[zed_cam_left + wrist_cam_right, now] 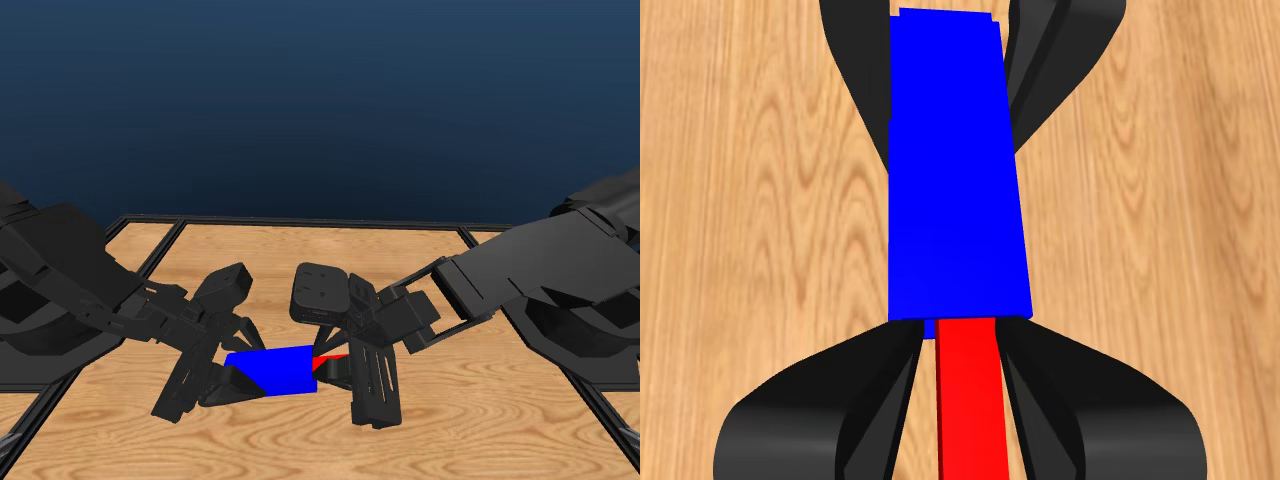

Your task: Insert peg into socket

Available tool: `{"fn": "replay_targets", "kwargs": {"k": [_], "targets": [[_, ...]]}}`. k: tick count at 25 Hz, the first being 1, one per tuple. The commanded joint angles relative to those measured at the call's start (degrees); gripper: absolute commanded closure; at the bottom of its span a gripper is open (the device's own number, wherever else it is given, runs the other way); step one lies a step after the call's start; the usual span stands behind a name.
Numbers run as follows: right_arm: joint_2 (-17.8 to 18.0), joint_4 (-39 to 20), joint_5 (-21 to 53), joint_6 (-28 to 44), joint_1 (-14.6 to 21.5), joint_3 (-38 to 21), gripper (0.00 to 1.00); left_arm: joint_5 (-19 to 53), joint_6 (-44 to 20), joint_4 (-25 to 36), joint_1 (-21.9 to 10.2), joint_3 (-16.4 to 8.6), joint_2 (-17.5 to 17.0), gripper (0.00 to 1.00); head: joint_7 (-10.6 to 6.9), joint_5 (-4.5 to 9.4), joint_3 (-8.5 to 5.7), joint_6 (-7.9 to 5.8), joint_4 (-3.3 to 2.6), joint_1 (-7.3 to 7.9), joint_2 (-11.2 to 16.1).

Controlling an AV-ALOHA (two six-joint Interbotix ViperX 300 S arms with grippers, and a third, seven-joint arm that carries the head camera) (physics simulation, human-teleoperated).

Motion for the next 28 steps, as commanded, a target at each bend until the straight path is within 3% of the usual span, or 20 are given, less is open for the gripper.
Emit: {"fn": "replay_targets", "kwargs": {"k": [1,5,6,8,9,10,11,12,14,16,17,18,19,22,23,25,28], "targets": [[-1.12,-3.38,7.36,9.6,0.44,-1.26,0.0,1.12,-3.02,3.23,1.1,-1.36,-0.64,1.0,0.18,-0.9,-0.92,0.05,0.03,-0.07,0.06],[-4.25,-3.49,6.38,15.25,1.33,3.76,0.0,2.23,-5.76,5.54,1.63,-1.81,-0.97,1.0,0.29,-1.15,-0.97,-0.05,0.04,0.04,-0.05],[-4.85,-3.39,6.48,16.01,1.4,5.22,0.0,4.14,-10.13,8.82,2.12,-3.4,-2.66,1.0,0.33,-1.27,-0.98,-0.11,0.03,0.04,-0.08],[-6.42,-3.75,6.46,18.3,1.94,7.63,0.0,2.74,-9.57,8.15,2.51,-1.87,-1.86,1.0,0.4,-1.35,-1.01,-0.1,0.04,0.05,-0.14],[-6.63,-4.21,7.05,19.1,2.02,8.55,0.0,6.13,-11.51,10.83,2.27,-3.74,-2.41,1.0,0.41,-1.38,-1.02,-0.11,0.04,0.05,-0.14],[-7.68,-4.22,6.84,19.85,2.36,9.35,0.0,8.32,-13.58,13.12,2.14,-3.71,-2.44,1.0,0.39,-1.37,-1.04,-0.12,0.03,0.02,-0.17],[-8.37,-4.39,6.96,20.76,2.47,10.74,0.0,5.21,-12.52,11.49,2.57,-2.95,-3.14,1.0,0.36,-1.44,-1.04,-0.11,0.02,0.0,-0.18],[-9.06,-4.18,6.36,21.65,2.44,11.9,0.0,9.35,-14.93,14.65,2.64,-4.91,-3.8,1.0,0.35,-1.42,-1.06,-0.13,0.01,-0.03,-0.21],[-9.22,-3.23,4.34,23.06,2.2,14.57,0.0,9.86,-17.3,15.98,3.46,-5.86,-3.0,1.0,0.34,-1.44,-1.04,-0.19,0.0,0.0,-0.27],[-8.75,-3.06,2.78,23.82,2.29,15.4,0.0,12.6,-19.55,18.79,2.5,-4.8,-3.29,1.0,0.46,-1.41,-1.03,-0.19,0.01,0.02,-0.28],[-7.96,-3.06,2.13,23.69,2.37,14.91,0.03,15.54,-20.91,19.98,2.43,-6.28,-3.99,1.0,0.52,-1.37,-1.02,-0.18,0.01,-0.02,-0.28],[-7.65,-3.33,1.6,23.5,2.61,14.31,1.0,16.93,-22.98,21.73,2.32,-7.02,-4.44,1.0,0.52,-1.33,-1.01,-0.16,0.01,-0.06,-0.28],[-6.48,-3.16,1.05,22.05,2.67,13.42,1.0,19.93,-25.53,23.25,3.31,-8.12,-4.4,1.0,0.5,-1.33,-0.98,-0.11,-0.01,-0.16,-0.28],[-5.02,-4.22,1.69,20.05,2.66,9.45,1.0,24.63,-34.05,30.8,1.25,-8.08,-4.58,1.0,0.49,-1.26,-1.01,0.02,-0.03,-0.33,-0.23],[-5.03,-4.95,1.6,20.03,2.67,8.2,1.0,28.08,-36.79,34.07,-0.85,-8.82,-5.13,1.0,0.49,-1.21,-1.01,0.03,-0.02,-0.32,-0.22],[-4.07,-4.99,2.11,18.26,2.44,6.4,1.0,30.98,-42.03,37.07,0.13,-10.71,-5.05,1.0,0.53,-1.22,-1.01,-0.01,-0.02,-0.29,-0.18],[-2.87,-5.0,0.8,16.65,1.7,3.46,1.0,37.53,-50.88,43.86,-2.53,-12.92,-5.15,1.0,0.59,-1.21,-1.02,-0.01,0.01,-0.19,-0.1]]}}
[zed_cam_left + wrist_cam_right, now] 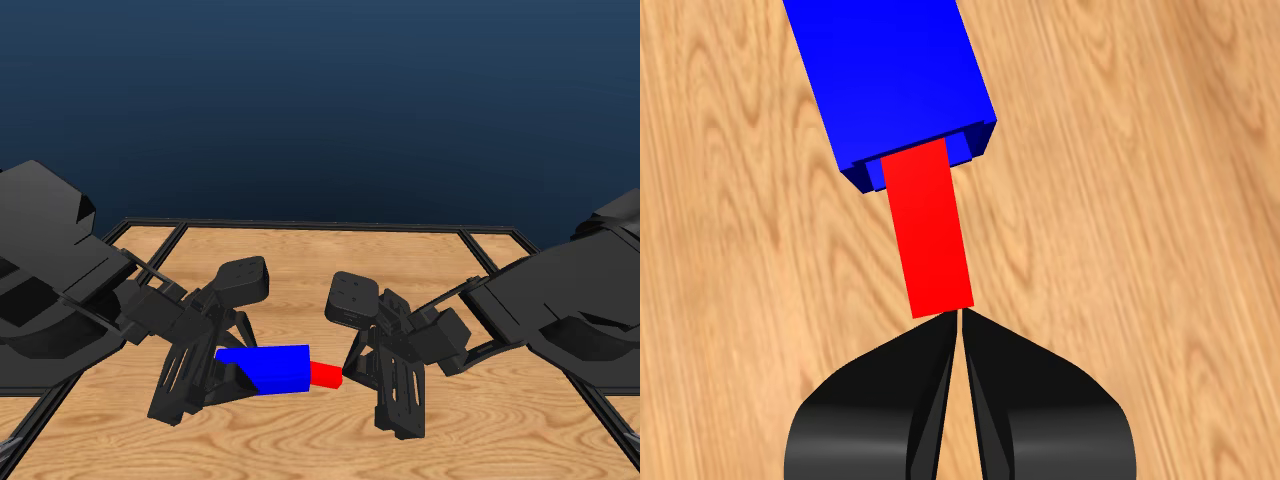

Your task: Insert peg into socket

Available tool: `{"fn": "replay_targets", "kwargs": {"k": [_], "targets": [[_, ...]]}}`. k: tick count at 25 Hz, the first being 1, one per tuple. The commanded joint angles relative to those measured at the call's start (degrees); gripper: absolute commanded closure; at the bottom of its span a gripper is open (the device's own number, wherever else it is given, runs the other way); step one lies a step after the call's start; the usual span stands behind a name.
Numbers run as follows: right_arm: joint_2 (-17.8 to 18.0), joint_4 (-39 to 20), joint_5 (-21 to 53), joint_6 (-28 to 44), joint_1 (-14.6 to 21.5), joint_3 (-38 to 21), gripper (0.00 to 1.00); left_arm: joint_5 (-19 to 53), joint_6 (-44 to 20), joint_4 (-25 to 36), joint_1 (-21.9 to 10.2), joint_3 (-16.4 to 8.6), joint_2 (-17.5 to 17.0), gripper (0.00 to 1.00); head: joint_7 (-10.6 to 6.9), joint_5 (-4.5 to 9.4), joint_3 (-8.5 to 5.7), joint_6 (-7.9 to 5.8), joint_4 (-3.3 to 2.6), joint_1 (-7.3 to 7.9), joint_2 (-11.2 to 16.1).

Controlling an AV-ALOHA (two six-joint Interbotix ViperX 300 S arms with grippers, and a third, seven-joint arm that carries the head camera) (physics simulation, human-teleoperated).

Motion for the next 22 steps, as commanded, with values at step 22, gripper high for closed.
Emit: {"fn": "replay_targets", "kwargs": {"k": [22], "targets": [[5.49,6.42,-13.65,-11.86,-6.13,-8.38,1.0,26.63,-39.99,26.28,-12.11,-5.38,1.79,1.0,0.43,-1.52,-1.18,-0.04,0.32,1.16,-0.01]]}}
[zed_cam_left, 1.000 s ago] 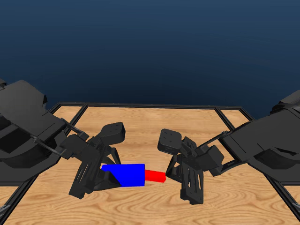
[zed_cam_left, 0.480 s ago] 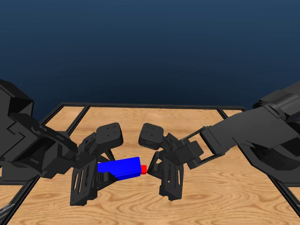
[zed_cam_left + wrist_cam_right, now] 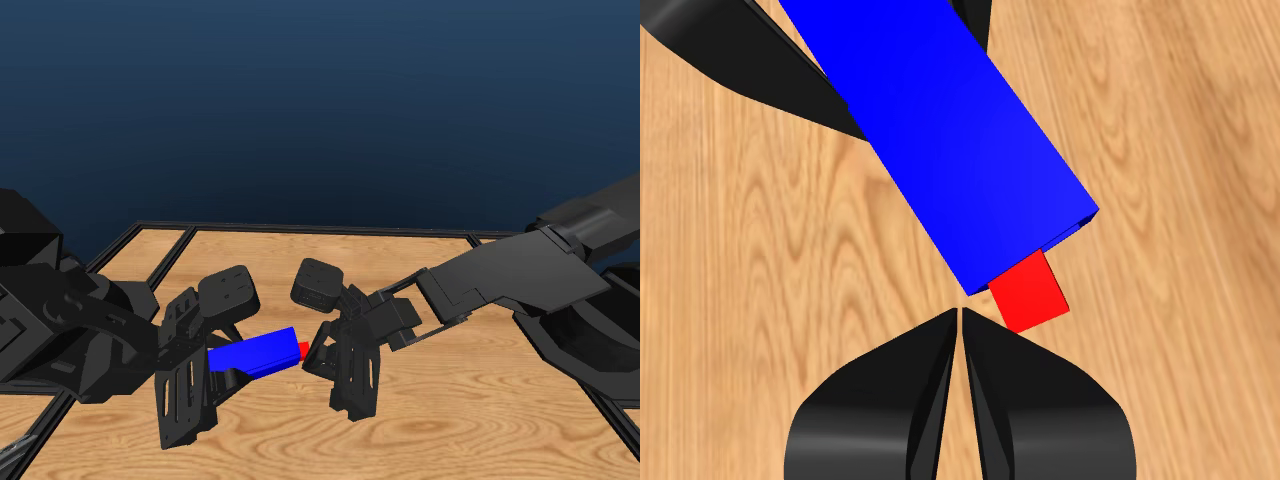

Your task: Insert peg into socket

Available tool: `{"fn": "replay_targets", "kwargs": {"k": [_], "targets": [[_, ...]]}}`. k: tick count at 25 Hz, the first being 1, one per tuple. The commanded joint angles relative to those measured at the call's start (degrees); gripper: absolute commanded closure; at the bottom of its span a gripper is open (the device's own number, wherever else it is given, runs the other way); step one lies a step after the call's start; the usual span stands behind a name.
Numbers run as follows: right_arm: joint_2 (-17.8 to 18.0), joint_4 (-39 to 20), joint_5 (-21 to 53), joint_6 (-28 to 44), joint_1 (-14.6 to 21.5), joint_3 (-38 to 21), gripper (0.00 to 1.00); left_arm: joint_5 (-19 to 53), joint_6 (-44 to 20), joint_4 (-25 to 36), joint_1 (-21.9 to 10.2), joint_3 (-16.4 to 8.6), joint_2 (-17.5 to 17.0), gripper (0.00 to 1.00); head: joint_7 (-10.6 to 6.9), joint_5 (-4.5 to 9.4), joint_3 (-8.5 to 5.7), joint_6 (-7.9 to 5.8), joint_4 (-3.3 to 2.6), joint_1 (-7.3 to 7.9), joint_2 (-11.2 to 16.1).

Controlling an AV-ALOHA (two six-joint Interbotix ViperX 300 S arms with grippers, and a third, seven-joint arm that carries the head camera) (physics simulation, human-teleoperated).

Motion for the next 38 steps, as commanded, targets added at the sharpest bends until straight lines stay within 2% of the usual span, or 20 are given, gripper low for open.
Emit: {"fn": "replay_targets", "kwargs": {"k": [1,3,5,6,8,9,11,13,17,20,22,25,28,30,31,32,33,34,37,38], "targets": [[-0.65,1.12,-3.35,-2.06,-0.96,-0.57,1.0,0.9,-1.59,1.01,-0.44,-1.19,-0.11,1.0,0.02,-0.66,-1.06,0.0,0.05,0.15,0.0],[-0.77,1.6,-3.84,-2.96,-1.29,-0.98,1.0,0.78,-1.81,1.35,-0.8,-1.62,-0.12,1.0,0.01,-0.6,-1.06,0.04,0.06,0.16,0.03],[-0.23,1.9,-3.86,-4.5,-1.45,-1.29,1.0,0.93,-1.74,1.12,-0.97,-0.95,-0.38,1.0,0.14,-0.72,-1.13,-0.05,0.05,0.18,0.12],[-0.19,2.37,-3.99,-5.09,-1.54,-1.45,1.0,1.6,-2.26,1.54,-0.91,-1.82,-0.01,1.0,0.18,-0.78,-1.19,-0.03,0.06,0.21,0.19],[0.01,3.09,-4.52,-5.56,-1.33,-1.24,1.0,1.37,-2.79,1.36,-0.59,-1.28,-0.1,1.0,0.24,-0.89,-1.31,-0.08,0.07,0.29,0.32],[0.01,4.14,-5.03,-6.18,-1.21,-0.59,1.0,1.08,-3.19,1.59,-0.62,-1.4,-0.59,1.0,0.28,-0.94,-1.34,-0.12,0.08,0.36,0.35],[0.34,5.03,-4.98,-6.02,-0.53,1.3,1.0,0.93,-4.08,2.09,-0.77,0.1,-0.73,1.0,0.29,-1.04,-1.38,-0.16,0.13,0.59,0.4],[0.44,6.43,-5.15,-6.42,-0.25,2.91,1.0,0.6,-4.27,1.94,-0.86,-0.27,-1.53,1.0,0.37,-1.17,-1.4,-0.25,0.16,0.79,0.4],[-0.01,8.62,-5.99,-5.9,0.66,7.31,1.0,0.25,-5.29,2.3,-0.67,1.78,-1.73,1.0,0.43,-1.48,-1.47,-0.38,0.17,0.94,0.26],[-1.11,9.3,-8.56,-5.64,-1.01,10.79,1.0,0.34,-4.69,2.31,-0.53,0.5,-1.57,1.0,0.6,-1.59,-1.47,-0.29,0.13,0.67,0.14],[-2.14,9.29,-8.96,-6.11,-1.52,10.87,1.0,-0.66,-4.7,2.44,-0.36,-0.11,-1.98,1.0,0.77,-1.51,-1.46,-0.18,0.11,0.46,0.15],[-2.88,9.07,-9.25,-7.75,-2.31,9.8,1.0,-1.09,-4.17,2.55,-0.11,0.62,-0.66,1.0,0.81,-1.21,-1.46,0.0,0.04,0.02,0.25],[-3.25,8.24,-9.0,-8.25,-3.18,8.72,1.0,-1.88,-3.58,2.55,0.15,-0.24,-1.34,1.0,0.73,-1.07,-1.46,0.2,0.0,-0.31,0.42],[-3.22,8.23,-8.78,-9.33,-3.06,7.19,1.0,-2.14,-3.78,2.4,0.26,0.34,-1.17,1.0,0.76,-1.07,-1.47,0.29,-0.01,-0.39,0.56],[-2.88,8.19,-8.58,-9.88,-3.06,6.34,1.0,-2.35,-3.59,2.29,0.43,0.77,-0.92,1.0,0.7,-1.05,-1.46,0.33,-0.01,-0.42,0.62],[-2.21,8.14,-8.48,-10.29,-2.95,5.74,1.0,-2.4,-3.37,2.19,0.35,-0.36,-1.23,1.0,0.65,-1.09,-1.45,0.35,-0.01,-0.45,0.65],[-2.18,8.03,-8.49,-10.89,-3.06,4.47,1.0,-4.1,-3.86,2.96,0.92,0.52,-1.43,1.0,0.54,-1.13,-1.44,0.4,-0.02,-0.49,0.69],[-1.63,8.16,-8.61,-11.48,-3.21,3.57,1.0,-2.99,-2.73,2.25,0.82,-0.68,-1.17,1.0,0.48,-1.25,-1.41,0.46,-0.02,-0.53,0.72],[0.02,8.46,-9.1,-13.37,-3.44,0.4,1.0,-3.07,-2.08,2.2,1.31,0.09,-0.22,1.0,0.52,-1.55,-1.44,0.58,0.0,-0.55,0.86],[0.97,8.61,-8.99,-14.14,-3.49,-1.01,1.0,-4.48,-2.56,2.71,0.84,-0.67,-1.26,1.0,0.57,-1.74,-1.45,0.62,0.0,-0.58,0.91]]}}
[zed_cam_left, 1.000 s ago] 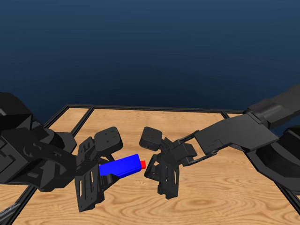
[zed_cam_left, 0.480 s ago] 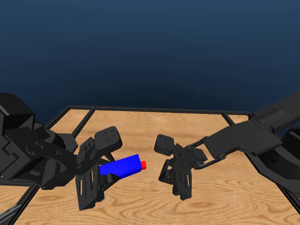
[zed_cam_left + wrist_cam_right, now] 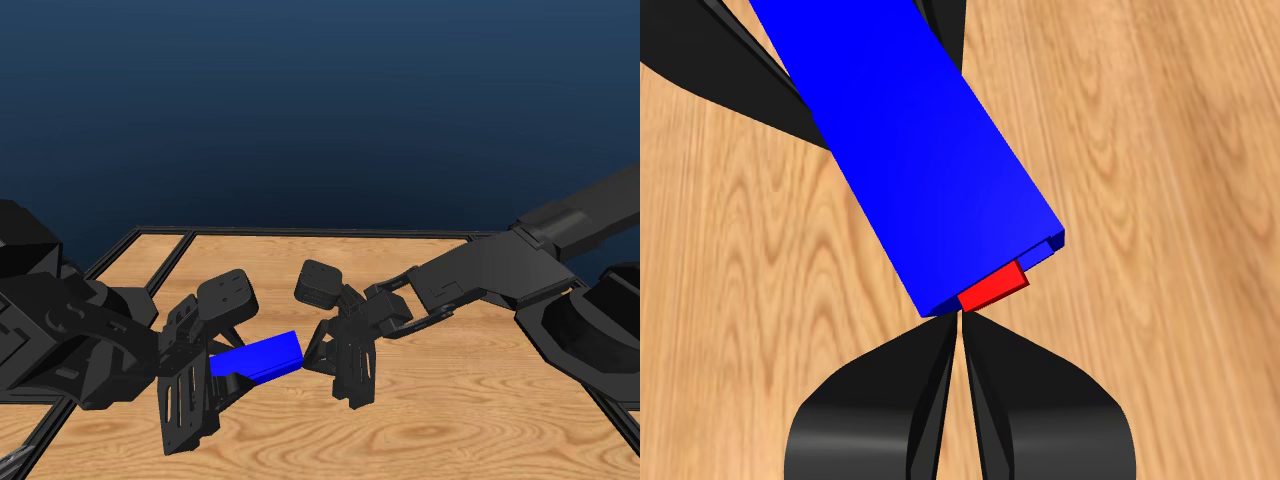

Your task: Insert peg into socket

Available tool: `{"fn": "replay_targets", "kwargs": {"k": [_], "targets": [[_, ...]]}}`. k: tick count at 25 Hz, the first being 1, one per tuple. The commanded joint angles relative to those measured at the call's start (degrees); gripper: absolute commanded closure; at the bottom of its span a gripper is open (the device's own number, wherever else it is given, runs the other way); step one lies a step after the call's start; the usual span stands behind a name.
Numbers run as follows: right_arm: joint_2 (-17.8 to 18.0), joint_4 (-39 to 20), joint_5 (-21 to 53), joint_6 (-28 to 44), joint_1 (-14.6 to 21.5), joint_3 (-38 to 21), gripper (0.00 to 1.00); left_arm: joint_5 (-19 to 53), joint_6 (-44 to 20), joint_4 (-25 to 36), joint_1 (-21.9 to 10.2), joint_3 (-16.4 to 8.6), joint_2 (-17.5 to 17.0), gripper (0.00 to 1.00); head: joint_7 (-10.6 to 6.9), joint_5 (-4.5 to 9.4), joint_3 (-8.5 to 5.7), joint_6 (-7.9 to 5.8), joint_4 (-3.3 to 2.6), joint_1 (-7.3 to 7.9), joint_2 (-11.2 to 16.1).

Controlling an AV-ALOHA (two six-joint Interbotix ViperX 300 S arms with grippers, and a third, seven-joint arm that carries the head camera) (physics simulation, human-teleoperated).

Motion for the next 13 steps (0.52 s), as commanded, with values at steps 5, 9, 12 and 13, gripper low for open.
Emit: {"fn": "replay_targets", "kwargs": {"k": [5,9,12,13], "targets": [[3.55,0.88,-0.55,-4.91,-0.78,-9.5,1.0,1.48,0.84,-0.4,-1.09,-1.6,-0.17,1.0,-0.05,-1.85,-1.3,0.69,0.13,-0.09,0.55],[2.64,1.59,1.25,-2.47,-1.34,-4.4,1.0,1.07,-0.33,-0.36,-1.31,-1.33,-1.49,1.0,-0.2,-2.29,-1.55,0.88,0.25,0.28,0.57],[0.28,4.49,-4.94,1.7,-1.13,3.95,1.0,-0.42,-0.43,-0.04,-1.41,-1.05,-1.66,1.0,0.02,-2.44,-1.67,0.76,0.24,0.31,0.43],[-1.07,6.77,-10.52,3.25,-2.18,8.34,0.24,-2.41,0.05,0.14,-0.84,-0.08,-1.52,1.0,0.18,-2.41,-1.65,0.68,0.21,0.19,0.29]]}}
